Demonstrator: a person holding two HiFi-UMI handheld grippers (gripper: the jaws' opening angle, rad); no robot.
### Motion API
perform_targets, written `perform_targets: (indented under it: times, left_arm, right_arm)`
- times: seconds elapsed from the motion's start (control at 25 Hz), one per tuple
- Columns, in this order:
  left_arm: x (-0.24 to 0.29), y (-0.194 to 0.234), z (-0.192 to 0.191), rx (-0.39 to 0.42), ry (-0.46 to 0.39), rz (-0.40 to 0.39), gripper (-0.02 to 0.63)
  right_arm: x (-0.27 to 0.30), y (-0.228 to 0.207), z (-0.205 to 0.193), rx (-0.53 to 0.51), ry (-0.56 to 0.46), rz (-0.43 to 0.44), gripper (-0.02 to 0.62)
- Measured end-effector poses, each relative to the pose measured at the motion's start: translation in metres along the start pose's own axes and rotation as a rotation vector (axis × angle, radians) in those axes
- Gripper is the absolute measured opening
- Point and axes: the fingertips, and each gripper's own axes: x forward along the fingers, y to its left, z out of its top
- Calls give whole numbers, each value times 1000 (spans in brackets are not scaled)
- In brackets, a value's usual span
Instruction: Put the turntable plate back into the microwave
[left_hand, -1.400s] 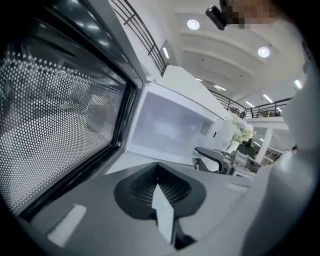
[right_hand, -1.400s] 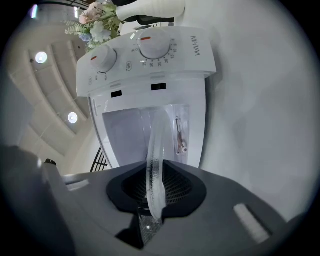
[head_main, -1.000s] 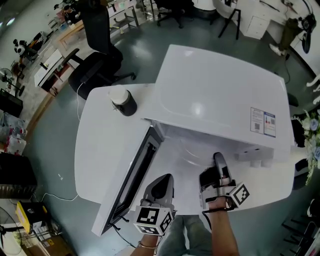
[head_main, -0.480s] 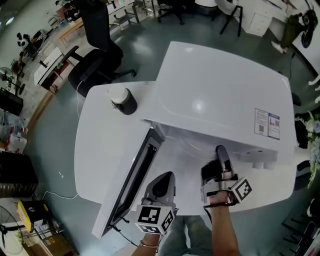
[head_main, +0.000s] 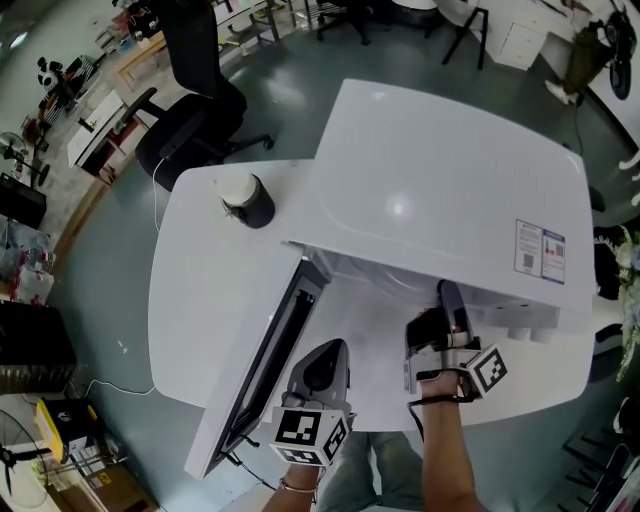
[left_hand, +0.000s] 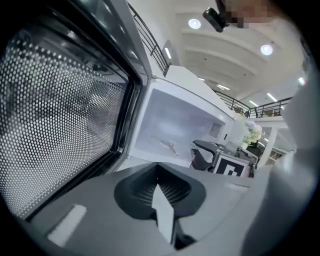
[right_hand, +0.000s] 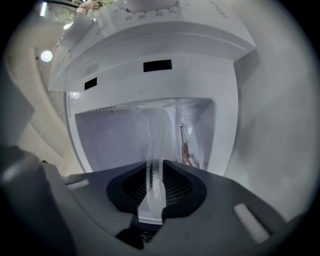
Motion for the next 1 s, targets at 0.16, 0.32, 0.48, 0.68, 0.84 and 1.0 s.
perform_targets:
  times: [0.16,0.32,0.48,0.68,0.84,1.0]
  left_arm:
    - [3,1,2,3,0,-1,-1]
    - [6,1,3,5,0,-3,-2]
    - [8,0,2,-1,3,-4,-1]
    - [8,-1,1,-8,6,-5,0]
    - [9,0,1,-8,9,-4,-2]
    - [10,-1,1,-12,11,-7,-2]
  right_arm:
    - [6,-1,3,-3,-4,0,61]
    - [13,0,5,-2,-6,9,61]
    - [19,1,7,-3,-9,9,61]
    - [24,0,10,0,-18,5,61]
    - [28,0,11,0,-30,7,61]
    - [32,-1,13,-6,-43,5,61]
